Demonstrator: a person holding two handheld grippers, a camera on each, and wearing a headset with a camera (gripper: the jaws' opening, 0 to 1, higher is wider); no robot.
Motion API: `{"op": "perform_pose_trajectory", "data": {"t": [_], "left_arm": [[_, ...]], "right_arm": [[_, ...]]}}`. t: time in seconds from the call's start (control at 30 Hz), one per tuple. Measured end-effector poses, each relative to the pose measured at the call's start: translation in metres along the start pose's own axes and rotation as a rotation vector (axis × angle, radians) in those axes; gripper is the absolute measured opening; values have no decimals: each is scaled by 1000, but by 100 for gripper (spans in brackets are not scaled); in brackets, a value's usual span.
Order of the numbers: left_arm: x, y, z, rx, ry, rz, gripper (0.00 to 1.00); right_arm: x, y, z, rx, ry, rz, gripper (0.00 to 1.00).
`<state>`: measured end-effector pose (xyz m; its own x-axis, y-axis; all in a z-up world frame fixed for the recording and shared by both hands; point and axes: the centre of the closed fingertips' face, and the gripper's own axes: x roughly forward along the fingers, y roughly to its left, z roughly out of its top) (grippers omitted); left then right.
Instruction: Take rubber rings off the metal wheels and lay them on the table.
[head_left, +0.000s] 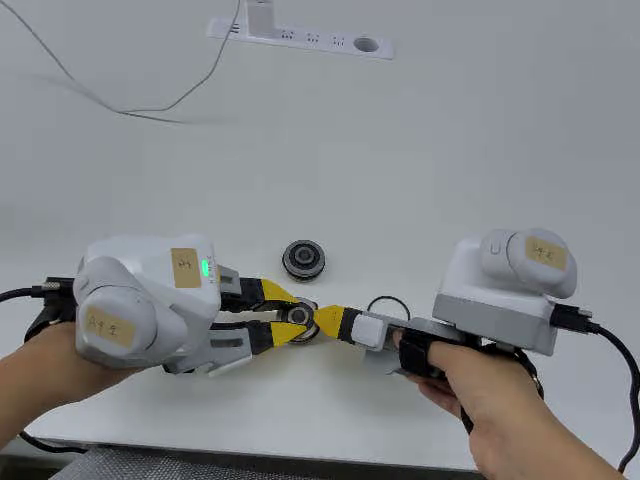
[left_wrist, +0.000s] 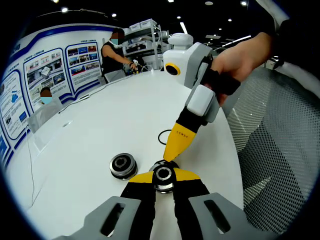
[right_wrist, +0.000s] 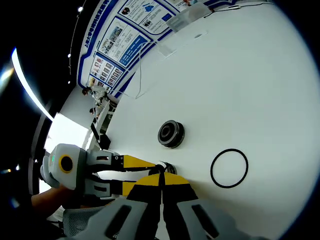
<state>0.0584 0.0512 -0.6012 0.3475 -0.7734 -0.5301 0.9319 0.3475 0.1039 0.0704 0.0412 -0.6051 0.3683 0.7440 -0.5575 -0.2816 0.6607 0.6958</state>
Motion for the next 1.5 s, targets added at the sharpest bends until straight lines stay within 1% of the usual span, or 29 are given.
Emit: {"op": "perform_pose_trajectory", "data": {"t": [0.13, 0.3, 0.57, 0.67, 0.7, 0.77, 0.9, 1.03, 1.27, 1.5], "left_arm": [[0, 0, 0, 0, -1, 2, 12], [0, 0, 0, 0, -3, 2, 12], [0, -1, 1, 1, -5, 3, 12], [0, 0, 1, -4, -4, 4, 12], [0, -1, 1, 1, -3, 4, 12], [0, -1, 1, -1, -4, 3, 13], [0, -1, 1, 1, -3, 3, 13], [0, -1, 2, 1, -2, 3, 13], [0, -1, 0, 0, -5, 5, 13], [0, -1, 1, -3, -7, 9, 13]], "right_arm": [[0, 2, 0, -28, 4, -6, 1], [0, 1, -1, -32, 5, -7, 0], [-1, 5, -1, -58, 5, -5, 0], [-1, 8, -2, -76, 9, -4, 0], [-1, 9, -3, -100, 16, -2, 0], [-1, 13, -3, -120, 20, 3, 0], [1, 16, -2, -119, 20, 15, 0], [1, 18, -4, -135, 30, 9, 0], [-6, 19, -2, -142, 8, 10, 0], [-6, 21, -1, -136, -1, 19, 1]]}}
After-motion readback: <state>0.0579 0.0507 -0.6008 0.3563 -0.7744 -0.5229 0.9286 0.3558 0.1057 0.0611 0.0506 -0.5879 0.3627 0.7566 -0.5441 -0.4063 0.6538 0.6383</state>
